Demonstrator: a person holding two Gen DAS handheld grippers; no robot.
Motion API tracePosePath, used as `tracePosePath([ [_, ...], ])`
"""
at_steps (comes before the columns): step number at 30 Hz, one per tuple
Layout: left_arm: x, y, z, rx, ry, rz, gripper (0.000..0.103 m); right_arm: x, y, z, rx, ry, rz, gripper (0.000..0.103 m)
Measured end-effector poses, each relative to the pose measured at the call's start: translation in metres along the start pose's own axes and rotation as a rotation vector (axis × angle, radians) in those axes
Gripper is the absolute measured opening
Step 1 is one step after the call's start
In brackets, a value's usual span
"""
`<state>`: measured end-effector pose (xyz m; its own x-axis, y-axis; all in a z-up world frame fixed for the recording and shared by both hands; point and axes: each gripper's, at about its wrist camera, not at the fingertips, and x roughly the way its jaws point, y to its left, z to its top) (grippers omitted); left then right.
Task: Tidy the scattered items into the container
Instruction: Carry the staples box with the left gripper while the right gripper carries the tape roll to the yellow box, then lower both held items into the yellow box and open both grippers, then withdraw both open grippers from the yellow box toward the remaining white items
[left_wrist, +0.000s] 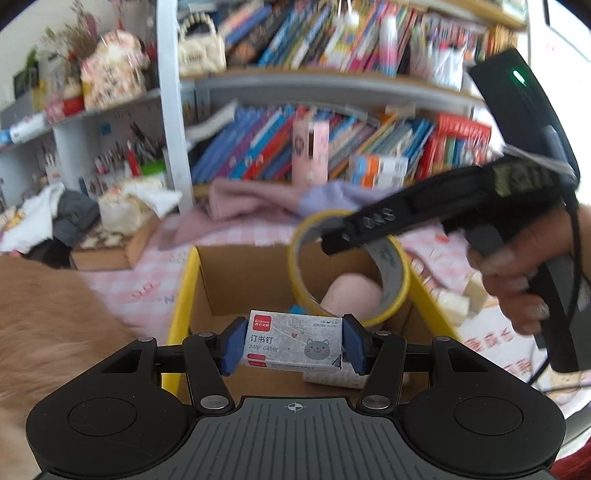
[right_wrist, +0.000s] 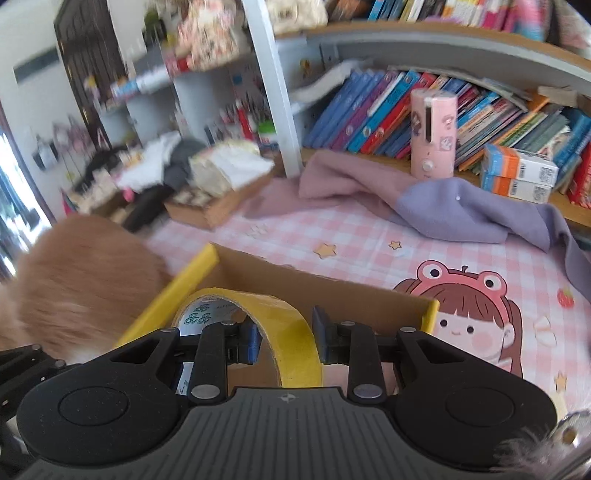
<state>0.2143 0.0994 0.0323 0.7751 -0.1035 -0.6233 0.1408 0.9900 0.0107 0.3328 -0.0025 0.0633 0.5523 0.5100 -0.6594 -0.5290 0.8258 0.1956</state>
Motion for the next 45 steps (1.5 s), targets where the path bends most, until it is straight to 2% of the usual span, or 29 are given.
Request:
tracePosePath([
  [4, 0.037, 0.005, 0.000, -0.002, 0.104, -0.004, 0.054, 0.047, 0.002, 0.006, -0.074, 0.101, -0.014, 0.026],
  [7, 0.054, 0.009, -0.002, -0.019, 0.158, -0.007, 0.054, 0.070, 0.008, 0.007, -0.132, 0.145, -0.025, 0.026],
  [14, 0.079, 0.011, -0.003, -0.029, 0.234, -0.016, 0.054, 0.096, 0.012, 0.006, -0.198, 0.181, -0.039, 0.025],
  [19, 0.085, 0.010, -0.002, -0.016, 0.240, -0.024, 0.055, 0.098, 0.008, 0.007, -0.184, 0.176, -0.032, 0.028],
  [22, 0.080, 0.008, -0.001, 0.000, 0.216, -0.006, 0.057, 0.090, 0.005, 0.007, -0.155, 0.152, 0.007, 0.042],
  [23, 0.077, 0.008, -0.001, 0.001, 0.204, 0.003, 0.063, 0.087, 0.004, 0.008, -0.145, 0.143, 0.012, 0.047],
  [24, 0.073, 0.007, 0.000, 0.000, 0.190, 0.011, 0.067, 0.083, 0.004, 0.009, -0.138, 0.133, 0.012, 0.049],
  [28, 0.056, 0.003, 0.004, -0.004, 0.127, 0.025, 0.072, 0.057, 0.004, 0.012, -0.129, 0.081, 0.029, 0.055],
  [34, 0.023, -0.010, 0.008, 0.018, 0.031, 0.052, 0.074, 0.011, 0.004, 0.013, -0.111, -0.008, 0.054, 0.056],
  [45, -0.055, -0.022, -0.004, -0.031, -0.113, 0.074, 0.079, -0.073, 0.021, -0.007, -0.123, -0.154, 0.057, 0.056],
])
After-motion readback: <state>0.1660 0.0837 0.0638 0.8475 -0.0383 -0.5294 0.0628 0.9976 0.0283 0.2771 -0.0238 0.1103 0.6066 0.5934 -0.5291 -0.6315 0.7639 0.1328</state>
